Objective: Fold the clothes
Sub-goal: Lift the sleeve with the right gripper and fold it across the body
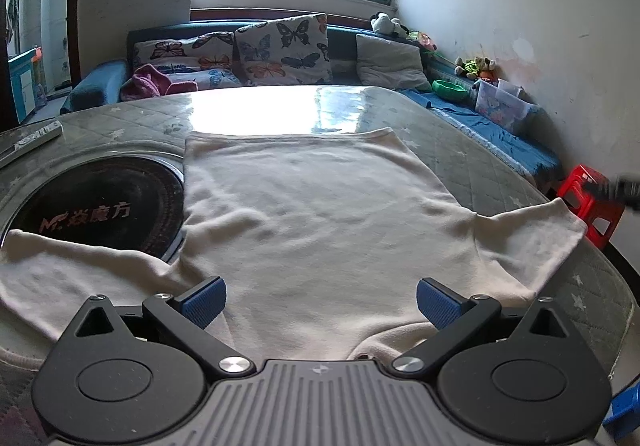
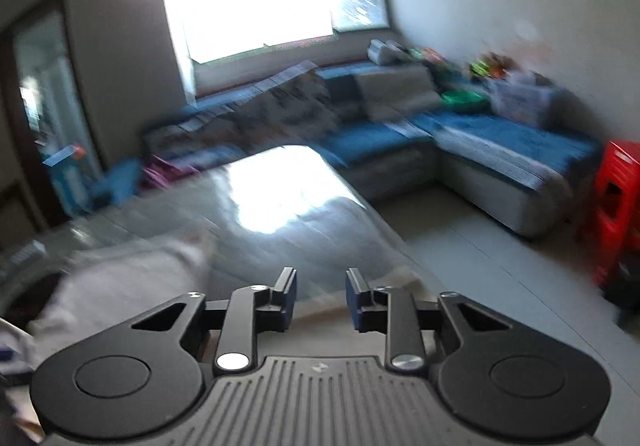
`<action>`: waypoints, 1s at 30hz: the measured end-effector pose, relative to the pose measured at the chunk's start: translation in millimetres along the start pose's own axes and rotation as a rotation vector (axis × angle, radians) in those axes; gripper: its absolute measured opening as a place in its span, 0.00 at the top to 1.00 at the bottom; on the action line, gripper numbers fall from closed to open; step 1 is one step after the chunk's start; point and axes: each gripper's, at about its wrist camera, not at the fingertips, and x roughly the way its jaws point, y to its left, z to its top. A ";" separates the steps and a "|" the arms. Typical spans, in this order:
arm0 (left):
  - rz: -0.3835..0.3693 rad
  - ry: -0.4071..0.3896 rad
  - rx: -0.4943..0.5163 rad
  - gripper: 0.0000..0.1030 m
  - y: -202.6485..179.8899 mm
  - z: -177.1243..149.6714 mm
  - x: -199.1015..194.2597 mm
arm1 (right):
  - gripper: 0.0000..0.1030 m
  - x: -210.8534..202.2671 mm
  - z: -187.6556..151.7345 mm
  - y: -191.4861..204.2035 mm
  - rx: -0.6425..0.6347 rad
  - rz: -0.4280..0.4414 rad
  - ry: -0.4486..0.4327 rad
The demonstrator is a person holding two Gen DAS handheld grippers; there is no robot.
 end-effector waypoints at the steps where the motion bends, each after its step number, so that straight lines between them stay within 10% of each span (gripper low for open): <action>1: 0.002 0.000 -0.001 0.00 0.5 0.3 0.5 | 0.66 3.2 -6.4 -6.5 0.004 -0.026 0.018; 14: 0.025 0.016 0.007 0.00 -8.7 4.9 4.3 | 0.56 43.4 -33.1 -48.2 0.081 -0.145 0.054; 17: 0.030 0.017 0.007 0.00 -8.1 4.9 4.5 | 0.86 45.4 -32.5 -43.9 0.054 -0.140 0.042; 30: 0.050 -0.014 -0.038 0.00 11.9 2.4 -7.5 | 0.93 -23.4 28.9 17.5 0.051 0.233 -0.083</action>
